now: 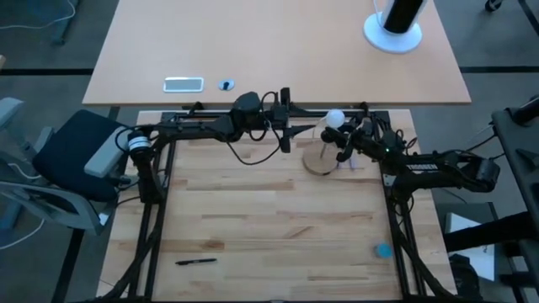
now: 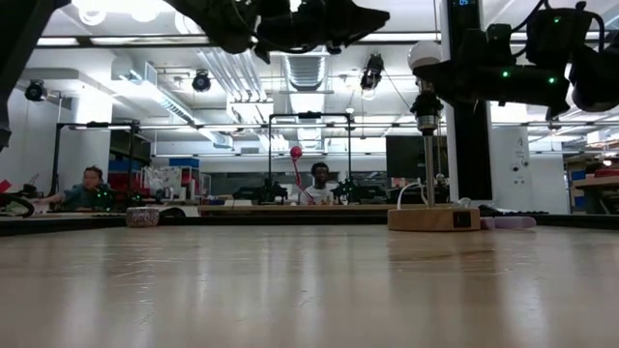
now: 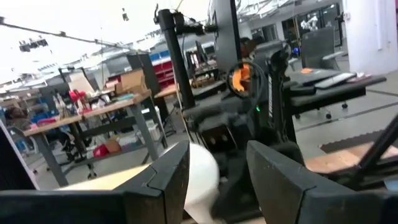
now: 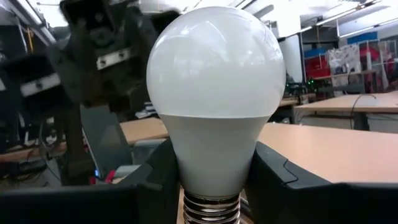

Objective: Screw lightbulb
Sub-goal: Insert the lightbulb on the lamp

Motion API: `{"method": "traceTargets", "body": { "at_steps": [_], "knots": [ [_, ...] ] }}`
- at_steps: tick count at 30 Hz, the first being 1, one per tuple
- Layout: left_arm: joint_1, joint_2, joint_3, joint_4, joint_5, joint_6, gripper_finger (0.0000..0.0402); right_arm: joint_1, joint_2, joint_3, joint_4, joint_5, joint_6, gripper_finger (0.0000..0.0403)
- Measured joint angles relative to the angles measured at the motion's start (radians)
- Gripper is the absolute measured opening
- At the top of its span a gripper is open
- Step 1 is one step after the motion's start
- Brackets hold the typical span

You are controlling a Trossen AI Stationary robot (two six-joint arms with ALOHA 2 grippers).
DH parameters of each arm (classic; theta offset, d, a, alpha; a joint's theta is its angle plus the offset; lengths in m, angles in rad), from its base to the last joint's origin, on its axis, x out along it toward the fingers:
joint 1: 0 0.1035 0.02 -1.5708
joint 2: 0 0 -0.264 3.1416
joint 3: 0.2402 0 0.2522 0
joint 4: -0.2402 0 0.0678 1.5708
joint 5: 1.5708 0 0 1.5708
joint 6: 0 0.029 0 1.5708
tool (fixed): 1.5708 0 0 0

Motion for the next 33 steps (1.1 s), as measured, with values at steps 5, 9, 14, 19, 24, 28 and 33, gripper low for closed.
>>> {"method": "traceTargets", "body": {
  "at_steps": [5, 9, 14, 19, 24, 28, 33],
  "knots": [
    [0.002, 0.045, 0.048, -0.031, 0.001, 0.004, 0.0152, 0.000, 0.001, -0.003, -0.019, 0.000, -0.003, 0.0119],
    [0.002, 0.084, 0.098, -0.029, 0.000, 0.004, 0.0152, 0.000, 0.000, -0.003, -0.020, 0.000, -0.010, 0.0119],
    [0.000, 0.154, 0.162, -0.059, 0.001, -0.034, 0.0152, 0.001, 0.001, -0.004, -0.038, 0.000, -0.020, 0.0130],
    [0.000, 0.164, 0.196, -0.062, 0.000, -0.048, 0.0152, 0.001, 0.000, -0.006, -0.049, 0.000, -0.014, 0.0217],
    [0.000, 0.164, 0.192, -0.081, -0.002, -0.048, 0.0152, 0.001, 0.000, -0.006, -0.052, -0.002, -0.015, 0.0248],
    [0.000, 0.159, 0.192, -0.080, -0.003, -0.045, 0.0152, 0.003, 0.000, -0.006, -0.064, -0.004, -0.020, 0.0240],
    [0.003, 0.159, 0.192, -0.109, -0.043, -0.013, 0.0152, 0.003, 0.000, -0.006, -0.070, -0.011, -0.033, 0.0221]
  ]
}}
